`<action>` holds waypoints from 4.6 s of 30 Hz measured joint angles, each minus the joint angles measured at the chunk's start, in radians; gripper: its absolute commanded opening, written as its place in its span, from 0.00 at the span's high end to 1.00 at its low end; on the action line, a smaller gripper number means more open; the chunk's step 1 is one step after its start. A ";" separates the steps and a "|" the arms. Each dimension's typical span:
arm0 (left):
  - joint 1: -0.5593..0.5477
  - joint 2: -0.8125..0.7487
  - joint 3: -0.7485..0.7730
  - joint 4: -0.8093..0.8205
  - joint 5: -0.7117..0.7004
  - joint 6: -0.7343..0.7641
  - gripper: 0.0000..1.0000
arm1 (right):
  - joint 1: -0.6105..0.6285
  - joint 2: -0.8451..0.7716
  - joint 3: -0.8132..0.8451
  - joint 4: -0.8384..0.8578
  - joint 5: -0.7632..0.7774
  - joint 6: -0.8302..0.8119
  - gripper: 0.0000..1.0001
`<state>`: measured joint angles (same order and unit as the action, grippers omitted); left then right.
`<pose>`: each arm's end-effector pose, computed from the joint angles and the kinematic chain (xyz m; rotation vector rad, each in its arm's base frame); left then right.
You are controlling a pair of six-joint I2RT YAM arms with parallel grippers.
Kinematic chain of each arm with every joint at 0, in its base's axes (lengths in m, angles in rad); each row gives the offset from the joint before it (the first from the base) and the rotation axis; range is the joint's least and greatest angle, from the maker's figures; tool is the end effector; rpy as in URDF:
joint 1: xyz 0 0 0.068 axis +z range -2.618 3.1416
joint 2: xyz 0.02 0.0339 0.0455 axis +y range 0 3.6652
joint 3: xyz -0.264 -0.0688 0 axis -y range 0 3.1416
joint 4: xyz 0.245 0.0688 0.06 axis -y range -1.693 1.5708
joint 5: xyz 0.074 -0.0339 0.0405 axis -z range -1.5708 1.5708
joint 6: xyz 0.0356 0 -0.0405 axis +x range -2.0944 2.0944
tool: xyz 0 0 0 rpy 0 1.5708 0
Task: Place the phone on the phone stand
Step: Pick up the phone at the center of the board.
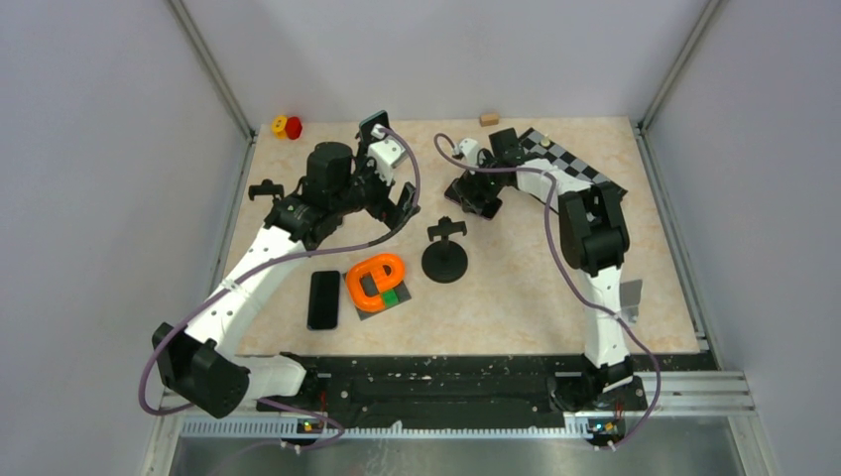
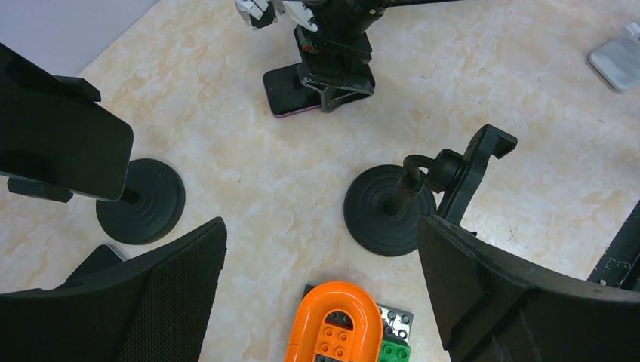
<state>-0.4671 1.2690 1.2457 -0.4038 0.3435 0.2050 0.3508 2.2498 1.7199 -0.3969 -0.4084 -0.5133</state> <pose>0.2497 -0.1394 0.3753 0.8682 1.8101 -0.5109 0.4568 0.1822 0.1616 -1.1729 2.1418 0.4369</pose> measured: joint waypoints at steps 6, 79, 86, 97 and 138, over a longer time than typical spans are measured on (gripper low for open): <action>0.000 0.005 0.000 0.000 -0.001 0.000 0.01 | 0.000 0.019 0.034 -0.021 0.015 -0.018 0.06; 0.012 0.532 0.520 0.038 0.231 -0.650 0.09 | -0.066 -0.790 -0.427 0.188 -0.213 0.249 0.77; -0.017 0.576 0.557 0.061 0.280 -0.761 0.21 | -0.066 -0.790 -0.456 0.197 -0.235 0.283 0.77; -0.021 0.639 0.546 0.120 0.329 -0.894 0.54 | -0.066 -0.795 -0.492 0.236 -0.249 0.308 0.77; -0.027 0.642 0.690 -0.065 0.665 -0.312 1.00 | -0.131 -0.972 -0.542 0.071 -0.428 0.182 0.12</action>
<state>-0.4942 1.9106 1.9354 -0.4690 1.0084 -0.1066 0.2195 1.2781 1.1782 -0.3256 -0.8364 -0.3313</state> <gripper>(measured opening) 0.140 0.900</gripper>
